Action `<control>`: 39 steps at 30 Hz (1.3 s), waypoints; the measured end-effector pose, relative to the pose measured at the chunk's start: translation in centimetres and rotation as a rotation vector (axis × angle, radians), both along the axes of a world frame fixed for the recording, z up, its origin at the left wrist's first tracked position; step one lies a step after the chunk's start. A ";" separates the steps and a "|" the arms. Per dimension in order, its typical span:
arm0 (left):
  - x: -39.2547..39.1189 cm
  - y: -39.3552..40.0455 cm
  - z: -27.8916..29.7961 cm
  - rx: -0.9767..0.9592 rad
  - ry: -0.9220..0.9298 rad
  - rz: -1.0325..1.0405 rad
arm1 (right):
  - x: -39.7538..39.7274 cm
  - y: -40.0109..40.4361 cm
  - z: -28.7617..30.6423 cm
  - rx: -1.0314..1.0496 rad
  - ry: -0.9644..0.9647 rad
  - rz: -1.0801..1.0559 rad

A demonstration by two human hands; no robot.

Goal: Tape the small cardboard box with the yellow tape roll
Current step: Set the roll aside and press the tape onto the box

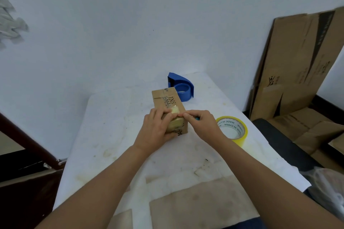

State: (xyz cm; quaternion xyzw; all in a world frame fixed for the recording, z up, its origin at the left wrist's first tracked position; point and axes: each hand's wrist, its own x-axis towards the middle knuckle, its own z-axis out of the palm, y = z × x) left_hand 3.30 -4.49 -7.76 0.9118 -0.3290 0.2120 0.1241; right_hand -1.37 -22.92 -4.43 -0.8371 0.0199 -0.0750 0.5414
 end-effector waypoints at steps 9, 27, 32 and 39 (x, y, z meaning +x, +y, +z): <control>-0.2 -2.8 0.4 0.010 -0.093 0.260 | -0.1 0.2 -0.1 0.025 -0.002 -0.001; 0.8 1.7 3.9 0.122 0.285 -0.109 | -0.3 0.1 -0.3 -0.048 0.020 -0.030; 0.1 0.9 4.4 0.114 0.261 -0.128 | -0.4 0.4 -0.4 -0.042 -0.008 -0.042; -0.6 -0.2 3.5 0.056 0.282 -0.094 | -1.0 -0.9 1.2 -0.107 0.044 0.061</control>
